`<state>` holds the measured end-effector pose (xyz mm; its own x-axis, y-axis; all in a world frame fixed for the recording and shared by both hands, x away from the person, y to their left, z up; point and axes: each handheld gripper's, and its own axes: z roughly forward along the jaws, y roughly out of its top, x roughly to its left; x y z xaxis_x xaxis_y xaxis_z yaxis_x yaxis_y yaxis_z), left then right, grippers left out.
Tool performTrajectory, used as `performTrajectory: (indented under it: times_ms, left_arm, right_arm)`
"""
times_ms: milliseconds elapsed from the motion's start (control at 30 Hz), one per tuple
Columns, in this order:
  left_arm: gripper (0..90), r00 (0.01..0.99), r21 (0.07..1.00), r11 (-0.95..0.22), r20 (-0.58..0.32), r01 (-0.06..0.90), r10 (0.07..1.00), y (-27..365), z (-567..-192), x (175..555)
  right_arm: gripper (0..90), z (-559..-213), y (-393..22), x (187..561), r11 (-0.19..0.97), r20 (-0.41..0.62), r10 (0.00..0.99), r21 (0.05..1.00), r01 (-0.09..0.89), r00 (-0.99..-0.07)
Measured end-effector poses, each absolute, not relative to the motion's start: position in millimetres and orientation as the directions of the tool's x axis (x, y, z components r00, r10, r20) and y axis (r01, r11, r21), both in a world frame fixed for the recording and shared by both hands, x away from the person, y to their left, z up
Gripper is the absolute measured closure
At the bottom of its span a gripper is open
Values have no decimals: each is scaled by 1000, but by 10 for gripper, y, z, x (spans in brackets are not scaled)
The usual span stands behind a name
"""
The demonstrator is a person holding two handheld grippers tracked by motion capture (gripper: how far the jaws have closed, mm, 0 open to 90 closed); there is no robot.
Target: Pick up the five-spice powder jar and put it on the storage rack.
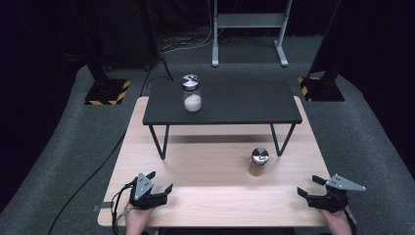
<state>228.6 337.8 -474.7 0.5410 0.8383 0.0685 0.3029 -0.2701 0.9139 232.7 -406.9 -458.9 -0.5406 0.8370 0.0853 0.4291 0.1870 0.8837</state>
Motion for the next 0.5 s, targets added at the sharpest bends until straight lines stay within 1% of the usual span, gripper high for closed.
performTrajectory:
  times_ms: [500]
  left_arm:
    - [177,548,912,-273,66,305,834,3387,-4741,2309]
  right_arm:
    - [118,-4587,-4062,2322,188,83,839,883,430,-538]
